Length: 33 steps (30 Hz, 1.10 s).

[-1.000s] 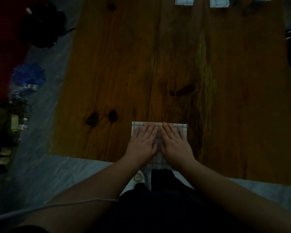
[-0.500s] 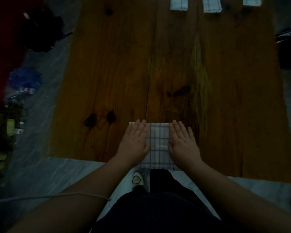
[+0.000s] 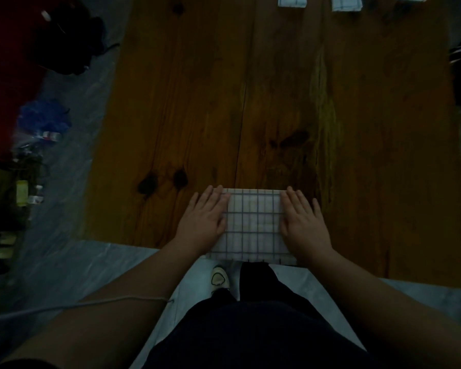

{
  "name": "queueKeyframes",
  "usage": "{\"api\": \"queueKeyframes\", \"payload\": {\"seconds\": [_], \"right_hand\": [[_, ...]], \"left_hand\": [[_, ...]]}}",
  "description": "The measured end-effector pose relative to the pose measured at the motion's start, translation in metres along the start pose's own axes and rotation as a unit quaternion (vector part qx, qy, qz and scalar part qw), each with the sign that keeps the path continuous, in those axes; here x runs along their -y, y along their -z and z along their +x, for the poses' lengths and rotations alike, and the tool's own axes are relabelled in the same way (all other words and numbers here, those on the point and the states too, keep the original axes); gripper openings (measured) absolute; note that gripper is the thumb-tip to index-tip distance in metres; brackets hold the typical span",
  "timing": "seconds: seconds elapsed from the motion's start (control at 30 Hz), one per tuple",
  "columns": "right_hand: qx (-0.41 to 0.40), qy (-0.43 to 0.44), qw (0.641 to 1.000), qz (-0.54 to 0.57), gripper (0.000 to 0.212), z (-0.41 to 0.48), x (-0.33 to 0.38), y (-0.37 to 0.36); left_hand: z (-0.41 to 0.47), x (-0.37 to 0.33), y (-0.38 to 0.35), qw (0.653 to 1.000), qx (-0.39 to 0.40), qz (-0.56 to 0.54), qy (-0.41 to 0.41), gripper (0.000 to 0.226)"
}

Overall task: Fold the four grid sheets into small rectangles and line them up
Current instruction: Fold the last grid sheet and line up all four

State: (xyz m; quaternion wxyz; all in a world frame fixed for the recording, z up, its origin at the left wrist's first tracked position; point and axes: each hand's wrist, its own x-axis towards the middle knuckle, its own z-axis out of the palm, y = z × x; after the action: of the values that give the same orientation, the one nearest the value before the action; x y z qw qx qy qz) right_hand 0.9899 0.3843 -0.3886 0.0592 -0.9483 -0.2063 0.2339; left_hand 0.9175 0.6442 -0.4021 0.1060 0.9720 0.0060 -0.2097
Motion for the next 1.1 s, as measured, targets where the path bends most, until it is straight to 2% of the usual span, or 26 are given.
{"api": "queueKeyframes", "payload": {"seconds": [0.13,0.3,0.4,0.5,0.57,0.7,0.9,0.97,1.1], "right_hand": [[-0.012,-0.014,1.000,0.007,0.066,-0.004,0.003,0.001],[-0.020,0.056,0.997,0.047,0.065,-0.022,0.029,-0.005],[-0.022,0.067,0.996,0.059,0.067,-0.032,0.047,-0.013],[-0.033,0.047,0.995,0.083,0.065,-0.040,0.057,-0.018],[-0.047,0.021,0.993,0.111,0.065,-0.046,0.059,-0.019],[-0.065,-0.015,0.991,0.115,0.066,-0.052,0.057,-0.024],[-0.063,-0.040,0.993,0.089,0.069,-0.044,0.058,-0.029],[-0.065,-0.041,0.994,0.075,0.070,-0.043,0.059,-0.029],[-0.062,-0.036,0.995,0.069,0.070,-0.045,0.058,-0.030]], "left_hand": [[-0.006,0.000,0.000,1.000,-0.011,-0.010,0.013,0.064],[-0.015,-0.004,0.006,0.996,-0.025,-0.003,0.083,0.063],[-0.030,-0.002,0.008,0.991,-0.047,0.029,0.124,0.063],[-0.044,-0.002,0.007,0.989,-0.078,0.031,0.124,0.051],[-0.043,-0.003,0.011,0.990,-0.085,-0.015,0.110,0.044],[-0.013,-0.007,0.030,0.971,-0.061,-0.205,0.104,0.054],[0.017,-0.005,0.044,0.949,0.021,-0.275,0.150,0.063],[0.017,-0.004,0.044,0.934,0.045,-0.309,0.171,0.057],[0.013,-0.004,0.048,0.906,0.079,-0.375,0.177,0.021]]}}
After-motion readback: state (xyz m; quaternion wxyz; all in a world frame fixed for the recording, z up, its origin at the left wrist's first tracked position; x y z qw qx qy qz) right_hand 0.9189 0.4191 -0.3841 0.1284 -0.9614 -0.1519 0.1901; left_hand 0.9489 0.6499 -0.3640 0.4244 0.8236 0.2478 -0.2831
